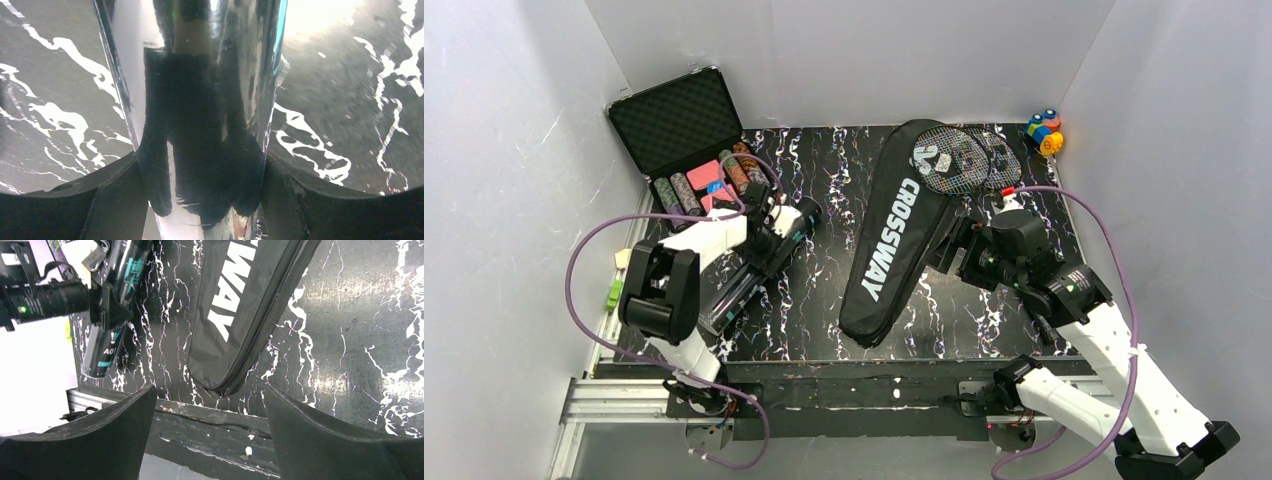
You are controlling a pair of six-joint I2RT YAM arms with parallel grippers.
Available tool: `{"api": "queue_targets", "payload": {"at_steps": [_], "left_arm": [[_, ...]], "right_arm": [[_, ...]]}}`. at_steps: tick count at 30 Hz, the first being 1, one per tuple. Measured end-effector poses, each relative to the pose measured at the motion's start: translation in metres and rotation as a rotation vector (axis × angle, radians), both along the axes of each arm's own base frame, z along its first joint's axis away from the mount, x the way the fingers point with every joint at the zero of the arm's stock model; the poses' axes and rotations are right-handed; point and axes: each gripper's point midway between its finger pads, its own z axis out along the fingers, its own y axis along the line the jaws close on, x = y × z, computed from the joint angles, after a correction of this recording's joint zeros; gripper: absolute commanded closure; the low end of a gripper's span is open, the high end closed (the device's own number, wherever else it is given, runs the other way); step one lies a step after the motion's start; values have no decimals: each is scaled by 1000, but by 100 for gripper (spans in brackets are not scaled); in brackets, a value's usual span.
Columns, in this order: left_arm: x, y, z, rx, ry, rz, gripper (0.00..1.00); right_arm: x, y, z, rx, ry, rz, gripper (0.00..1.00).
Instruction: Pack up the badminton gear
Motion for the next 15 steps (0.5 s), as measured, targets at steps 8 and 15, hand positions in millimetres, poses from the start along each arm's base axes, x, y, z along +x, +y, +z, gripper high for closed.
{"api": "queue_targets", "payload": {"at_steps": [8, 15], "left_arm": [[28, 14, -1, -25, -13, 147, 59], [22, 8, 15, -64, -20, 138, 2]], "right_arm": [[3, -5, -2, -3, 2, -23, 12], [17, -15, -13, -21, 46, -68, 11]]}}
